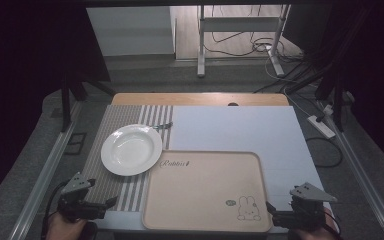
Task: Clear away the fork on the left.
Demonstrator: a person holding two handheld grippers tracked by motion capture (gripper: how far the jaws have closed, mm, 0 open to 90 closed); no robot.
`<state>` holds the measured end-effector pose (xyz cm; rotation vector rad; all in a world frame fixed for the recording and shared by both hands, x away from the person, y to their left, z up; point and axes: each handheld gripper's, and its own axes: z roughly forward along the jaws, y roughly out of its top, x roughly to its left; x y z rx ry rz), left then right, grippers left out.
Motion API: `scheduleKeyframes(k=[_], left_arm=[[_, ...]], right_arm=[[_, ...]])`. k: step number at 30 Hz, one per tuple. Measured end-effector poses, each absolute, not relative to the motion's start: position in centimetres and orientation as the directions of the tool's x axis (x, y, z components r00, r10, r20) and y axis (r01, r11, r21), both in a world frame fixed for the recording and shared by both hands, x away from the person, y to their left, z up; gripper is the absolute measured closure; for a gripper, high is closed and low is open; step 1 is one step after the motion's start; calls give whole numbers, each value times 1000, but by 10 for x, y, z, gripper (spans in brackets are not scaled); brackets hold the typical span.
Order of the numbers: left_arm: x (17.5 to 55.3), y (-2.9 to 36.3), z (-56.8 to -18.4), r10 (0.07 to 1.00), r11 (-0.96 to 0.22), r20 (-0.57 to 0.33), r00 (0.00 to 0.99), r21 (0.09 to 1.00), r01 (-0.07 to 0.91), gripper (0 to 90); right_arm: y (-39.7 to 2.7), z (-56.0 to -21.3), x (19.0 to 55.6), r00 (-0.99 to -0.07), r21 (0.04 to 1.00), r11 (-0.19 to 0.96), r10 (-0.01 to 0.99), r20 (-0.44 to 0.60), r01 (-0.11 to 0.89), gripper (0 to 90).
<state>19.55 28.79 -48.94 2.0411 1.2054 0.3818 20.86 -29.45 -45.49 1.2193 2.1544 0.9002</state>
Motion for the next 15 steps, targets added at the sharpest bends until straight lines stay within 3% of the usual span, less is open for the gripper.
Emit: scheduleKeyframes(k=[15], left_arm=[[196,288,-489,852,-298,-103,514,710,637,0]], right_arm=[[-293,-455,208,-497,741,402,861,-106,538,0]])
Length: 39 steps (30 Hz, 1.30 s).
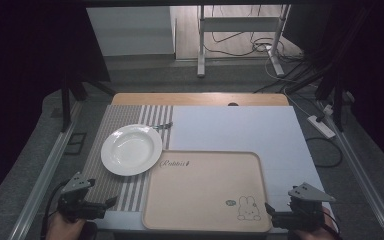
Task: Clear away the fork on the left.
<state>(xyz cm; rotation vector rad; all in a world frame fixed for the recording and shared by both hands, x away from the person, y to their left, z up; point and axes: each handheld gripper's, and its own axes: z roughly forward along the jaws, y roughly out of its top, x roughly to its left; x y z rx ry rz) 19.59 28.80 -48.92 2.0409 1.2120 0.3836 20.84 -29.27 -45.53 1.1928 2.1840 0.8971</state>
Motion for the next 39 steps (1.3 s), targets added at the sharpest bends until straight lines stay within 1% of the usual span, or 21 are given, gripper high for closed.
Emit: scheduleKeyframes(k=[11,16,21,25,28,39], left_arm=[[198,286,-489,845,-316,-103,525,696,645,0],[200,284,-488,837,-316,-121,533,689,653,0],[204,280,-486,837,-332,-99,538,689,644,0],[211,282,-488,804,-341,-135,579,692,636,0],[213,281,-489,806,-355,-119,580,687,634,0],[228,277,-489,802,-338,-152,578,682,649,0]], right_arm=[[-292,-456,209,-500,733,411,859,-113,541,0],[-291,-456,209,-501,732,416,857,-117,540,0],[-290,-456,209,-505,726,425,854,-123,541,0],[-290,-457,210,-505,723,425,854,-121,544,0],[-290,-457,210,-507,721,427,853,-121,546,0],[-289,-457,210,-514,717,434,849,-123,545,0]])
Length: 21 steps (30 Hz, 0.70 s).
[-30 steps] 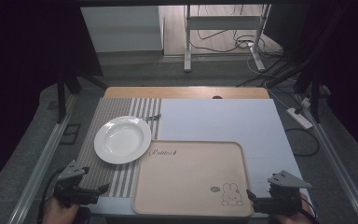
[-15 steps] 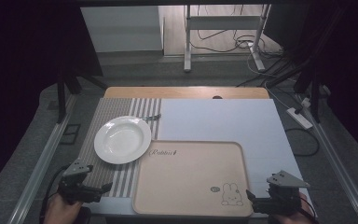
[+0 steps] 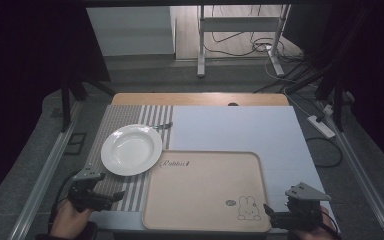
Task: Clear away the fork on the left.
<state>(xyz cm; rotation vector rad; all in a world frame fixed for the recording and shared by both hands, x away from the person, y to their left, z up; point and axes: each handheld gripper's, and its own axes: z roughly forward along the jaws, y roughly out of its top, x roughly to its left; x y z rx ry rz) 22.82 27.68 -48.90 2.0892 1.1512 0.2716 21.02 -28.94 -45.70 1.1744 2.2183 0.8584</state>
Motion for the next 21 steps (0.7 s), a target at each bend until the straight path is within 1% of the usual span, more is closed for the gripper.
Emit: scheduleKeyframes(k=[2,10,15,21], left_arm=[[231,276,-489,800,-333,-162,578,682,651,0],[242,268,-488,790,-358,-148,595,676,644,0],[256,262,-489,781,-379,-147,606,660,648,0],[271,257,-489,772,-382,-148,618,669,638,0]], right_arm=[[-289,-457,210,-515,717,437,848,-127,543,0],[-289,-457,210,-515,720,435,848,-125,541,0],[-289,-457,210,-515,720,436,848,-127,540,0],[-289,-457,210,-514,716,436,849,-127,544,0]])
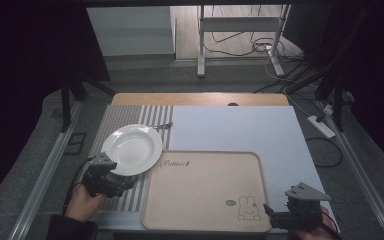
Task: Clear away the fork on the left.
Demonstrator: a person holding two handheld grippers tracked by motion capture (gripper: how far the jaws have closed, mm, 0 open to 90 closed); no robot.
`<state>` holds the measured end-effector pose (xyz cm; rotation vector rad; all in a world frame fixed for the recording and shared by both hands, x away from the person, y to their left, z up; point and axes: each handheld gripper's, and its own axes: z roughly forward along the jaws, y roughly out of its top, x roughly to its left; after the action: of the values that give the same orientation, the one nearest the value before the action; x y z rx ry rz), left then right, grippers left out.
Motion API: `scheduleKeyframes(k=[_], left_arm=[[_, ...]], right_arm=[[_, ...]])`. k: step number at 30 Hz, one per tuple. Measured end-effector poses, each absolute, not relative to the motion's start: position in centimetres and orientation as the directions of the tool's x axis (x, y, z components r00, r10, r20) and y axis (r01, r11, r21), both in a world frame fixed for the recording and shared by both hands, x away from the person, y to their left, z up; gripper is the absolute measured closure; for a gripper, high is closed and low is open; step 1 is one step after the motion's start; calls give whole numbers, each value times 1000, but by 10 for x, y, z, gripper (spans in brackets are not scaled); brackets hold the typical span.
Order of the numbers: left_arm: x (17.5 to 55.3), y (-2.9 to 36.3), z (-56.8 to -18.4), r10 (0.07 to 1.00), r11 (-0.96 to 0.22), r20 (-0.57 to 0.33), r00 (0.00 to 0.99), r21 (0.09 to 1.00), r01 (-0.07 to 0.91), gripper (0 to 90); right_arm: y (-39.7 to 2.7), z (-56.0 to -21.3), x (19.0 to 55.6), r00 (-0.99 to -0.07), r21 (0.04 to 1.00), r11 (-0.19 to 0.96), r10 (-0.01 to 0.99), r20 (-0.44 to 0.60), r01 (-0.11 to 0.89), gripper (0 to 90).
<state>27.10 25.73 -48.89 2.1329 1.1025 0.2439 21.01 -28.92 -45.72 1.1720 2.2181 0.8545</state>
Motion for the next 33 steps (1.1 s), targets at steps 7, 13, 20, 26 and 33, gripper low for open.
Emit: scheduleKeyframes(k=[7,13,20,26,33], left_arm=[[292,252,-489,765,-386,-156,625,666,638,0],[308,246,-489,756,-404,-149,638,660,634,0],[322,240,-490,749,-416,-148,646,654,632,0],[337,230,-490,739,-419,-154,656,656,627,0],[360,214,-491,714,-454,-148,684,646,614,0]], right_arm=[[-289,-457,210,-514,713,438,848,-127,547,0],[-289,-457,211,-513,712,436,849,-124,550,0],[-289,-458,211,-512,710,435,850,-121,554,0],[-289,-458,211,-511,709,434,851,-122,555,0],[-289,-458,212,-512,708,435,850,-121,556,0]])
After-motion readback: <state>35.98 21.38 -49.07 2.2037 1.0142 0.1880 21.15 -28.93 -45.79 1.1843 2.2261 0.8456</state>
